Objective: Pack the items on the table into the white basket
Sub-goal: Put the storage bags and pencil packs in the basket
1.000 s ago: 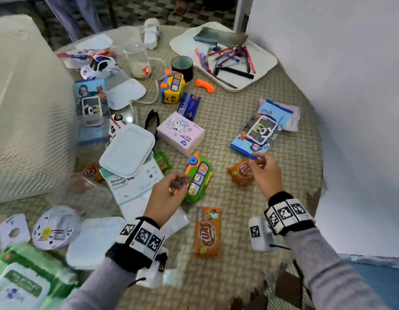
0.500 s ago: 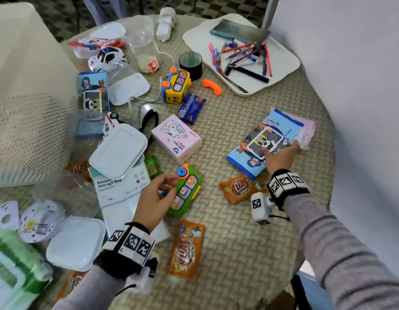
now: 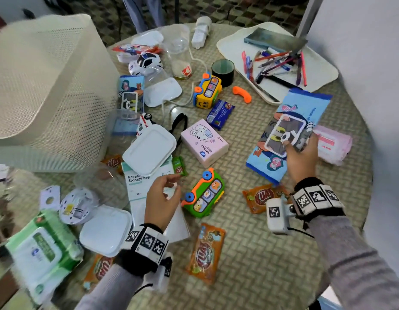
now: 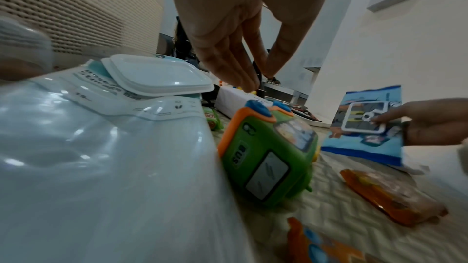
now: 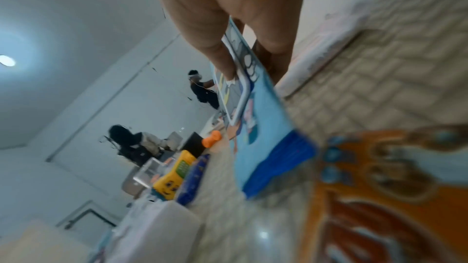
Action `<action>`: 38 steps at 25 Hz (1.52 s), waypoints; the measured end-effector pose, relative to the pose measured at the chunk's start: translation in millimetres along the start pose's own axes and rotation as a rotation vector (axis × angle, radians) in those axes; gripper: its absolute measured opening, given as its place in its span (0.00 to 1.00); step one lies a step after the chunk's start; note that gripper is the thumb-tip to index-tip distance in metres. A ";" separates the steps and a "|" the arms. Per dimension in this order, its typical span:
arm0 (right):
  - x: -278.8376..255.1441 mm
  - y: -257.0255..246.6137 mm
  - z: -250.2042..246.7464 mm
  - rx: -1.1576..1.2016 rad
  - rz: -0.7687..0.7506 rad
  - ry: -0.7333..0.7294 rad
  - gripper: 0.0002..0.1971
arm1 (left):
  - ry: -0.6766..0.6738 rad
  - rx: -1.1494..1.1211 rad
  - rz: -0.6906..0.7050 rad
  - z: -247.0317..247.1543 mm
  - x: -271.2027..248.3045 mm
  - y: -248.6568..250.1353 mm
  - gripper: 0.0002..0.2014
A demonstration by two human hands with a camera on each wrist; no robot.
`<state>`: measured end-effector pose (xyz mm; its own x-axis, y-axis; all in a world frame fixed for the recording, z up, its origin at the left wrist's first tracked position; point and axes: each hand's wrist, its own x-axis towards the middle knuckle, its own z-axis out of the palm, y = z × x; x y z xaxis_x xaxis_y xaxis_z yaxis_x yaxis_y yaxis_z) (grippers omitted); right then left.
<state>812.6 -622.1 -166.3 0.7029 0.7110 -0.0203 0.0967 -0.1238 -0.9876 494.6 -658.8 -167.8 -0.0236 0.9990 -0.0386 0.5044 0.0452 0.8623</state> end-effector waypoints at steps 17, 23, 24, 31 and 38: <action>-90.0 -45.2 85.6 0.245 0.161 -0.450 0.23 | 0.247 0.094 -0.393 -50.5 -9.7 -76.5 0.25; -106.6 -44.5 92.6 0.242 0.155 -0.507 0.16 | -0.018 -0.168 -0.297 -51.0 -15.5 -58.4 0.26; -109.2 -43.7 93.1 0.224 0.144 -0.511 0.16 | -0.057 -0.176 -0.285 -50.5 -15.6 -59.1 0.26; -126.5 -44.7 92.4 0.172 0.133 -0.457 0.23 | -0.011 -0.144 -0.119 -79.3 2.3 -39.8 0.18; -164.4 -63.9 105.2 0.166 0.066 -0.305 0.21 | 0.097 -0.164 0.111 -144.2 18.0 -12.1 0.15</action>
<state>616.7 -658.3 -116.2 0.4588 0.8822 -0.1062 -0.0758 -0.0802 -0.9939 363.6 -641.5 -106.2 -0.0622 0.9927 0.1031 0.3616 -0.0739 0.9294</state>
